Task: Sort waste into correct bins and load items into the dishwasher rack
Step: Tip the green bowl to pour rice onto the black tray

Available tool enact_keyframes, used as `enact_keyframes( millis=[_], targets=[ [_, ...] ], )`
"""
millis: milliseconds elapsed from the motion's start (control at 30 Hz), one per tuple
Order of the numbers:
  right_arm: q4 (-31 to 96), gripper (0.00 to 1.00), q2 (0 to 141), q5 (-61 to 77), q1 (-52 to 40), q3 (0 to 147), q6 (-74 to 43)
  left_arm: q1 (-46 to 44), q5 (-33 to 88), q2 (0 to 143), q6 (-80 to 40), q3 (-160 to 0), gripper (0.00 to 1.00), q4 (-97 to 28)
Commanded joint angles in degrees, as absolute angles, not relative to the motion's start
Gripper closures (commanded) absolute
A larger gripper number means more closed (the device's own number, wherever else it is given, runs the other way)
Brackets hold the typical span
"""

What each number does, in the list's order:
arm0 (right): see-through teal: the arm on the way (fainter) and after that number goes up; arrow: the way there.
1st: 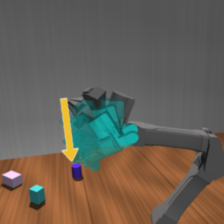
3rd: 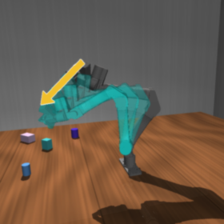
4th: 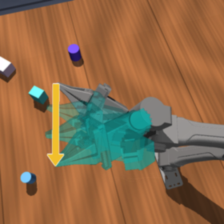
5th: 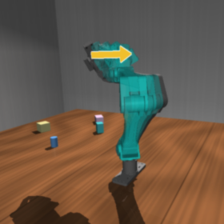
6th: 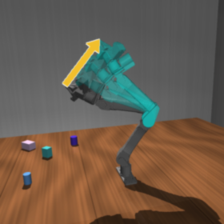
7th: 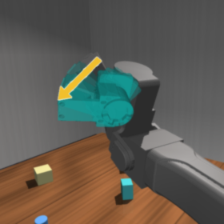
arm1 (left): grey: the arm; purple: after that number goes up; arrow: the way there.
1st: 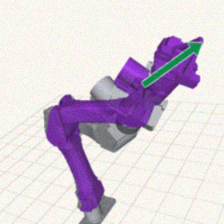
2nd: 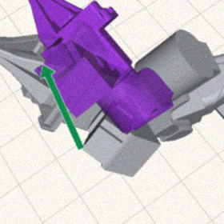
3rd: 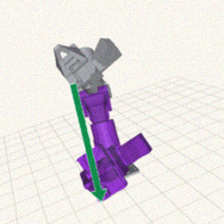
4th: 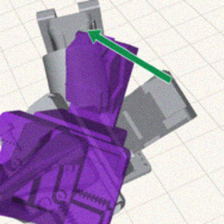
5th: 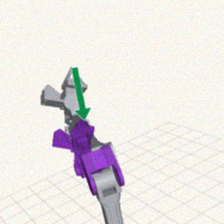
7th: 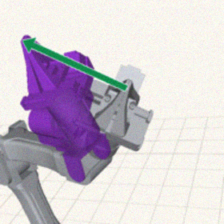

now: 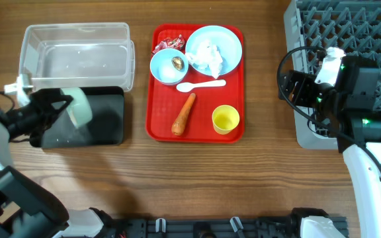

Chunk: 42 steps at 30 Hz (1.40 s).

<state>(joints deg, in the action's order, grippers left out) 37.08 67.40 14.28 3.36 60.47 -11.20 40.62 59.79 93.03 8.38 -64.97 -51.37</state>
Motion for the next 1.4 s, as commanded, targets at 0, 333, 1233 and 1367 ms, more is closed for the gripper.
enact_keyframes(
  millis=[0,333,1233,1367],
  targets=[
    [37.12,0.0,67.79,13.28,3.18,61.78,-10.48,44.53,70.94,91.94,10.37,-64.71,0.96,-51.44],
    [37.34,0.0,67.79,13.3,3.18,61.78,-10.52,46.22,75.44,91.94,10.37,-63.66,0.96,-50.94],
    [37.63,0.0,67.79,13.3,3.18,61.78,-10.5,48.88,90.32,95.66,10.09,-54.96,0.96,-42.04],
    [37.8,0.0,67.79,13.32,3.18,61.78,-10.55,48.88,90.35,95.66,10.11,-54.96,0.96,-43.05]
  ],
)
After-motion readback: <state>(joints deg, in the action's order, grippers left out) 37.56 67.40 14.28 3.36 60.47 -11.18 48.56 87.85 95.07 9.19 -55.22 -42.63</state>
